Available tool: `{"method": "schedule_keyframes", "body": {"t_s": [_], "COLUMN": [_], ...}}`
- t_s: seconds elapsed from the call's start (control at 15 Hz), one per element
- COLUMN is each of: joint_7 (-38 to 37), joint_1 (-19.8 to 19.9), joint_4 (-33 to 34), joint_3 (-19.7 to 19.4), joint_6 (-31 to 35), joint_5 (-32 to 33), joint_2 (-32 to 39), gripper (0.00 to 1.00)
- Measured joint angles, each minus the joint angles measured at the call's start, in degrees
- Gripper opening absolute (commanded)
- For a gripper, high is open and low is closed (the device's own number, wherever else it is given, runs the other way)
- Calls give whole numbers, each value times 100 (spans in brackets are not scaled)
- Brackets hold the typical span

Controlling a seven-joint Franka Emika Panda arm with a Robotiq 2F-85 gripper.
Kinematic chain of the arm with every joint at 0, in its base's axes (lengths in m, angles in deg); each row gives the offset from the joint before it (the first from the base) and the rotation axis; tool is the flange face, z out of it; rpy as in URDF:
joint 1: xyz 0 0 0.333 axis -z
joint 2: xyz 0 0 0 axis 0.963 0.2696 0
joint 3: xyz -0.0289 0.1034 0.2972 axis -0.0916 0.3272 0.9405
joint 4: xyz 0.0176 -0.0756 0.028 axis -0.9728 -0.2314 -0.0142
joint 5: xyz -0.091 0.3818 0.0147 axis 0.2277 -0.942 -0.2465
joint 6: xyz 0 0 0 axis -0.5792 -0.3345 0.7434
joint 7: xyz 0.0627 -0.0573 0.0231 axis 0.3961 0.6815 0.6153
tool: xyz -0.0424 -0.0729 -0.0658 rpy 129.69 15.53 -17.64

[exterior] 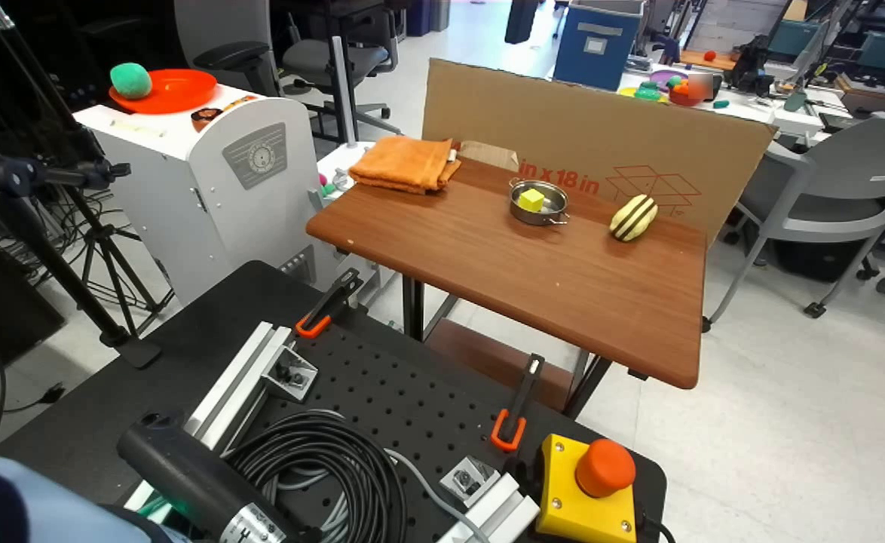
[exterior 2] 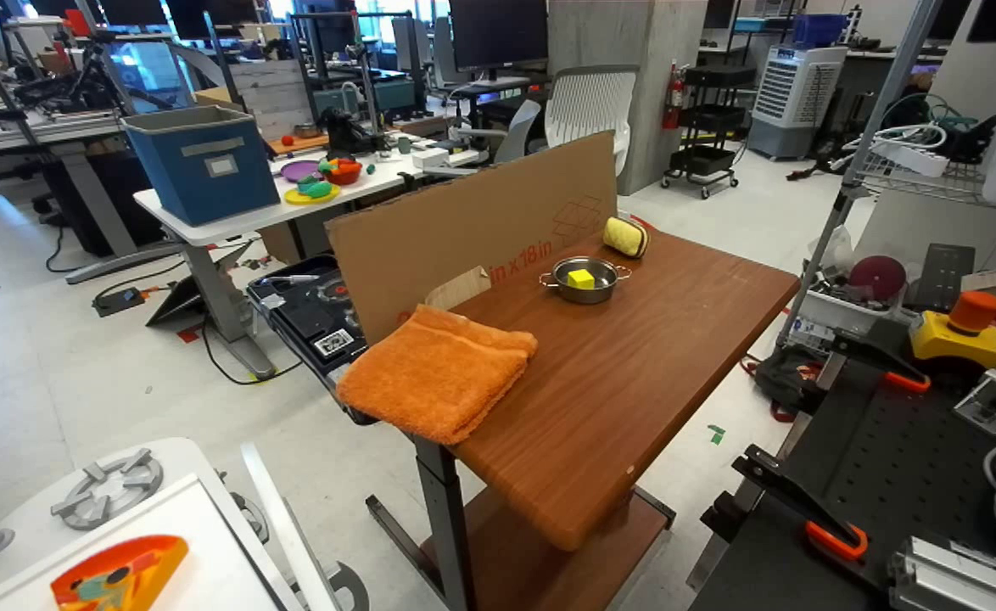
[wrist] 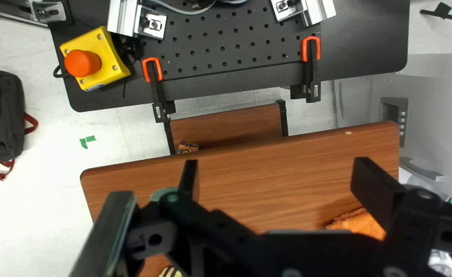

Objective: Remove the yellow block from the silver bowl and put it on the table

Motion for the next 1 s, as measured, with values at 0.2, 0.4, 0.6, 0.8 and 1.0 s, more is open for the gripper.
{"method": "schedule_keyframes", "body": {"t_s": [0.2, 0.4, 0.6, 0.8, 1.0], "joint_7": [-3, -178, -356, -556, -800], "joint_1": [0, 0, 0, 11, 34], "joint_4": [-2, 48, 277, 788, 1522], "joint_3": [5, 24, 30, 33, 33], "joint_6": [23, 257, 983, 1712, 2100], "joint_5": [-1, -3, -3, 38, 51], "joint_2": [32, 413, 1230, 2288, 3335], "gripper": [100, 100, 100, 100, 100]}}
